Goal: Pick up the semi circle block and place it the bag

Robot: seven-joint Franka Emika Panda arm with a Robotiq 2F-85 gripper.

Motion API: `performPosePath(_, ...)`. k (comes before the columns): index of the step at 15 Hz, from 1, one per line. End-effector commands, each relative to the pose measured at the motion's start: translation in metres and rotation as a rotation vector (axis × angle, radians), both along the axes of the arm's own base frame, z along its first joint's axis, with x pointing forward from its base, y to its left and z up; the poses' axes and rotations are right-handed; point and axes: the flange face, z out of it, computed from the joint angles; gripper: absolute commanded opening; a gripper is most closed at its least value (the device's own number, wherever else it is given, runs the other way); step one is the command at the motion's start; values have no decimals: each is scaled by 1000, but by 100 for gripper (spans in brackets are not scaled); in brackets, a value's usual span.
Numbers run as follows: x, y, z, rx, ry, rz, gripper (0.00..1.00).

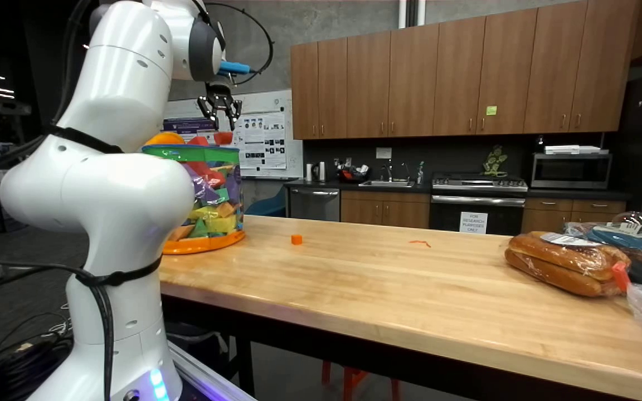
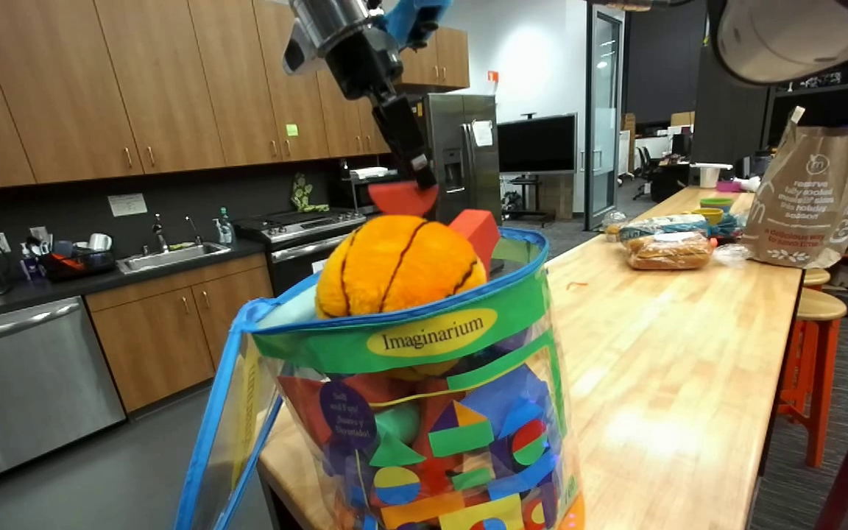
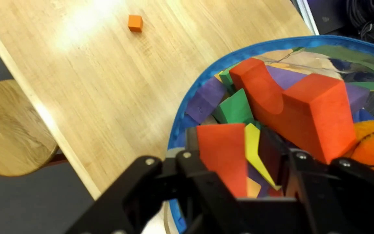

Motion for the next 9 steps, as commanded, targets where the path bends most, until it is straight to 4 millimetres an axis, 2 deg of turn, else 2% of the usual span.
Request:
performPosePath(1, 1, -1, 0, -2, -2, -3, 58)
performPosePath(3, 1, -1, 0, -3, -4, -6, 67)
performPosePath(9, 1, -1, 0, -4, -5, -9, 67)
